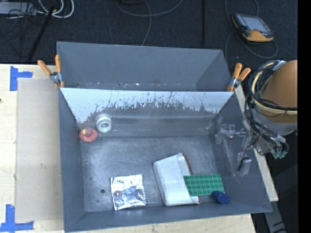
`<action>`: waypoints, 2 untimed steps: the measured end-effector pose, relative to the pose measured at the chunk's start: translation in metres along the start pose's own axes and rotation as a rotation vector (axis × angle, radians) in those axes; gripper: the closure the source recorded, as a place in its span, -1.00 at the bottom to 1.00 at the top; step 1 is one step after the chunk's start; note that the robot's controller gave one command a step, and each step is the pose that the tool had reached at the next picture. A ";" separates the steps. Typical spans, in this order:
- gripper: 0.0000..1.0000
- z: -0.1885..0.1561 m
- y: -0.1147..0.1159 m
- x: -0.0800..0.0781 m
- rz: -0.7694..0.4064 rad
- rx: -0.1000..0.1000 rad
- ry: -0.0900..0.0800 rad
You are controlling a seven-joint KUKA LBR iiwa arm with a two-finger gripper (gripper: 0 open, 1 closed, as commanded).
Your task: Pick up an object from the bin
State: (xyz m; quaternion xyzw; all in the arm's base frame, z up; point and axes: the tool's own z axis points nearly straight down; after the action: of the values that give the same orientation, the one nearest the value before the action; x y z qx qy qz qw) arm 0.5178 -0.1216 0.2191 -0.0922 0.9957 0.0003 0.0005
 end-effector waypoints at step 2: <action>1.00 0.137 0.004 0.034 -0.109 0.002 -0.005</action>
Offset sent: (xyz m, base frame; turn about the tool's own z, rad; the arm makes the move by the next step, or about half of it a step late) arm -0.0365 -0.0042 -0.1375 -0.1065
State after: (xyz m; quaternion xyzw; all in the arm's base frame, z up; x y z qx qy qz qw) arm 0.4836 -0.1241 0.0822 -0.1464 0.9892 -0.0005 0.0032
